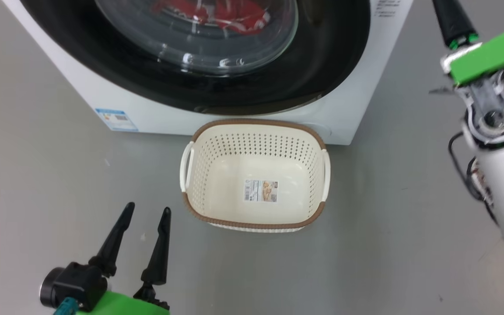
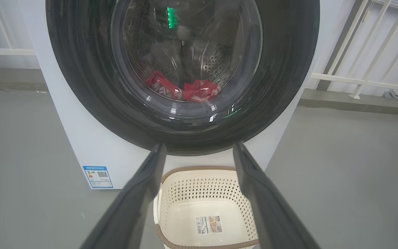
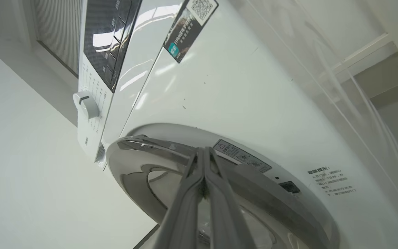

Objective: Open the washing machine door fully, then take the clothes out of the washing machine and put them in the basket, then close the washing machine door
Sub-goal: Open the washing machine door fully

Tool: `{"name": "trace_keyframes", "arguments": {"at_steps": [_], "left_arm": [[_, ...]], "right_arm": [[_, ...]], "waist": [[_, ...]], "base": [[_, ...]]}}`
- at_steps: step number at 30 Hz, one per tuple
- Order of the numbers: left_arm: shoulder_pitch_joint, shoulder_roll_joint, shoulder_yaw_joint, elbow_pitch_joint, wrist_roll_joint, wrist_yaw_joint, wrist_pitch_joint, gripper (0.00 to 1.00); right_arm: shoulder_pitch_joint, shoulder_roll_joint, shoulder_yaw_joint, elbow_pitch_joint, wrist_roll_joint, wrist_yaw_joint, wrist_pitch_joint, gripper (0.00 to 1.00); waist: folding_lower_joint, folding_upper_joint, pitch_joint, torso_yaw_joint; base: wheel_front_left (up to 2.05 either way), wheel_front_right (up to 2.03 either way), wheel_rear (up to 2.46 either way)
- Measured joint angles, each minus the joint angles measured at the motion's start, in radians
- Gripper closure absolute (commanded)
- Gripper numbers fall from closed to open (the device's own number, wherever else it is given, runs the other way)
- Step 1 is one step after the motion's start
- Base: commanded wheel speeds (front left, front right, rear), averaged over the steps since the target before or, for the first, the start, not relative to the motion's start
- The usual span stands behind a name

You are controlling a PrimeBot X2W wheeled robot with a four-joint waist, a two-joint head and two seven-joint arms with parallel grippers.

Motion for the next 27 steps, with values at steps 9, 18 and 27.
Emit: {"name": "trace_keyframes", "arguments": {"at_steps": [9, 18, 27], "left_arm": [[-0.033, 0.004, -0.021, 0.014, -0.013, 0.000, 0.000, 0.00], [-0.053, 0.008, -0.045, 0.024, -0.025, 0.000, 0.000, 0.00], [-0.071, 0.008, -0.063, 0.027, -0.032, 0.000, 0.000, 0.00]], "right_arm": [[-0.125, -0.055, 0.002, 0.098, 0.203, 0.000, 0.221, 1.00], [-0.254, -0.082, -0.021, 0.299, 0.361, 0.000, 0.499, 1.00], [-0.354, -0.076, -0.028, 0.420, 0.413, 0.000, 0.617, 1.00]], "waist": [[0.0000, -0.0001, 0.045, 0.037], [0.0000, 0.0000, 0.082, 0.070], [0.0000, 0.0000, 0.108, 0.096]], "base": [[0.00, 0.00, 0.00], [0.00, 0.00, 0.00], [0.00, 0.00, 0.00]]}}
